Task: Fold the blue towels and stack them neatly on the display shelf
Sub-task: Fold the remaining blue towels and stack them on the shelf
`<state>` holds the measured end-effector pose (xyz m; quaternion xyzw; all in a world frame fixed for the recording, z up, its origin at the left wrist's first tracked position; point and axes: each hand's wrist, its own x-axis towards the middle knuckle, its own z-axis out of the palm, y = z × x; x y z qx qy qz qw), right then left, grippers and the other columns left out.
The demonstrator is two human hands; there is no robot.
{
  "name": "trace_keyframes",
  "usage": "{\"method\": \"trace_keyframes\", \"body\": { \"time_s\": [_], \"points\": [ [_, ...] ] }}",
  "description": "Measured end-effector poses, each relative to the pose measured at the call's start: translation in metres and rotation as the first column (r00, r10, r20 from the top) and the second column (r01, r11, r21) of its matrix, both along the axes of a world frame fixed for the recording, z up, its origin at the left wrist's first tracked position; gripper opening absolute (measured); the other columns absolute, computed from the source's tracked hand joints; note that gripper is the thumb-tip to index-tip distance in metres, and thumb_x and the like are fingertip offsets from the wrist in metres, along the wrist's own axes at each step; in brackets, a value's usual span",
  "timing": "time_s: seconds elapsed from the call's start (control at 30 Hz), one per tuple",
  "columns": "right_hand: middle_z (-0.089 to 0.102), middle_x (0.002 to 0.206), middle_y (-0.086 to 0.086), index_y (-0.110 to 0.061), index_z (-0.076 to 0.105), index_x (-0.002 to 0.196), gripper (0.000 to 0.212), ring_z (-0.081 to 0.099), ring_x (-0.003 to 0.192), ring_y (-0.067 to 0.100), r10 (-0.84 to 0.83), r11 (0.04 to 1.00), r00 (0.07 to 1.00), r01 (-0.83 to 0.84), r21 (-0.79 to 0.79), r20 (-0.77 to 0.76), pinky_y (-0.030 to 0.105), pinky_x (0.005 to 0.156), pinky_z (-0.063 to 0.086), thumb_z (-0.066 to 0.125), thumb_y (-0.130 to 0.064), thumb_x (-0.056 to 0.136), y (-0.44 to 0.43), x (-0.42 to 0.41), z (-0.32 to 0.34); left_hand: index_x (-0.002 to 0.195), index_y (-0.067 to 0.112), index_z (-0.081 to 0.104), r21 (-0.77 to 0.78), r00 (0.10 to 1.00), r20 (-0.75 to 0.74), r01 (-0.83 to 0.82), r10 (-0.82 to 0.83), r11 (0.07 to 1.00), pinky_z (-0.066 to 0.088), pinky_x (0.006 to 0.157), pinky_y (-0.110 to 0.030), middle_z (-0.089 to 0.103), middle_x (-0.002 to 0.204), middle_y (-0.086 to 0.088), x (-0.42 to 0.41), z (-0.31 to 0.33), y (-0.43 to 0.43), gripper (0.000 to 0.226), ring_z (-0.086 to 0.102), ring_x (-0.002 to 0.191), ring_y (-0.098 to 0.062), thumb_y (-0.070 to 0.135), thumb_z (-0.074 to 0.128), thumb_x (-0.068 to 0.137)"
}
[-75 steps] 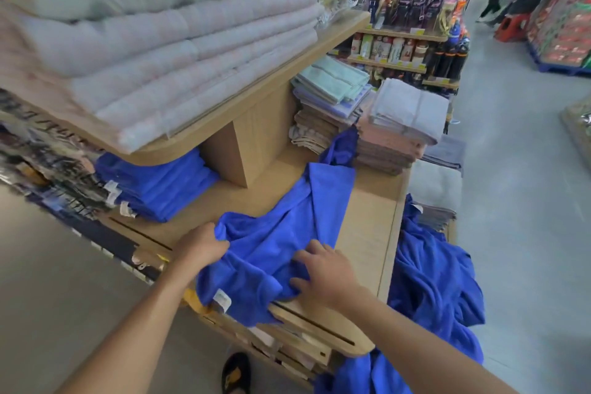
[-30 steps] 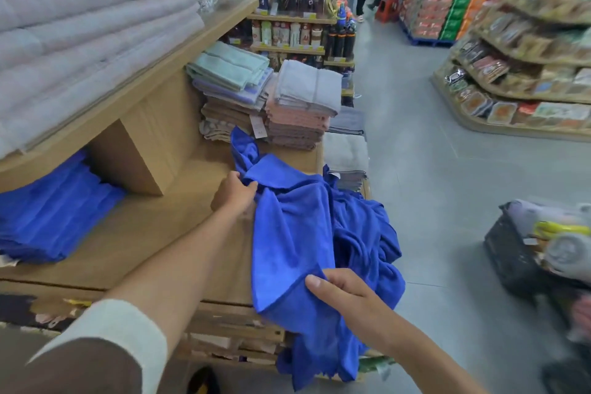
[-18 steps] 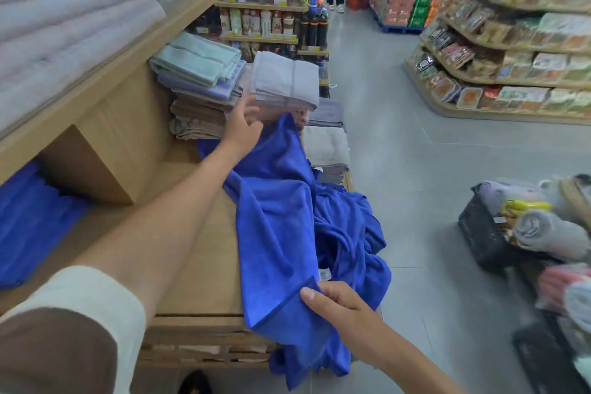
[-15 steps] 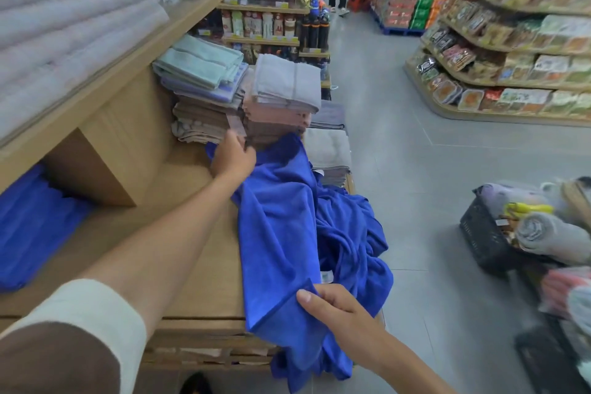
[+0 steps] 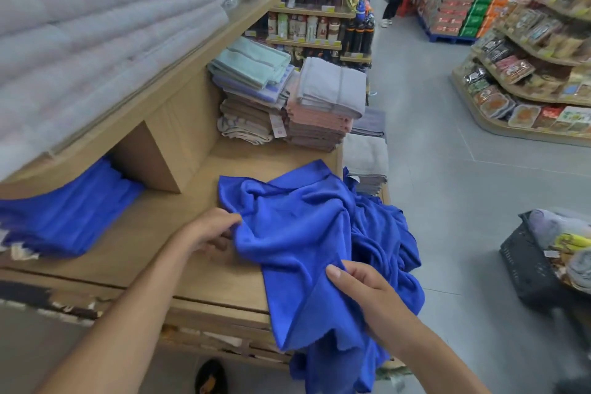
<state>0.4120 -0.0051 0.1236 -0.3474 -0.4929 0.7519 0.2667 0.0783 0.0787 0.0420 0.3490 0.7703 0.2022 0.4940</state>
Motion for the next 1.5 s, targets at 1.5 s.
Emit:
{"method": "trace_keyframes", "body": {
  "time_s": [1.5],
  "points": [
    [0.046,0.05,-0.007,-0.016,0.057,0.058,0.046,0.039,0.048,0.005,-0.32,0.615,0.945,0.159,0.772,0.061,0.02,0.047,0.031,0.076,-0.05,0.082,0.102,-0.025,0.108,0.118,0.013,0.071,0.809,0.896,0.24,0.029,-0.374,0.588,0.058,0.094,-0.038,0.074,0.115,-0.014,0.135,0.186,-0.053,0.023,0.07,0.108,-0.029,0.024,0.063,0.099]
  ]
}}
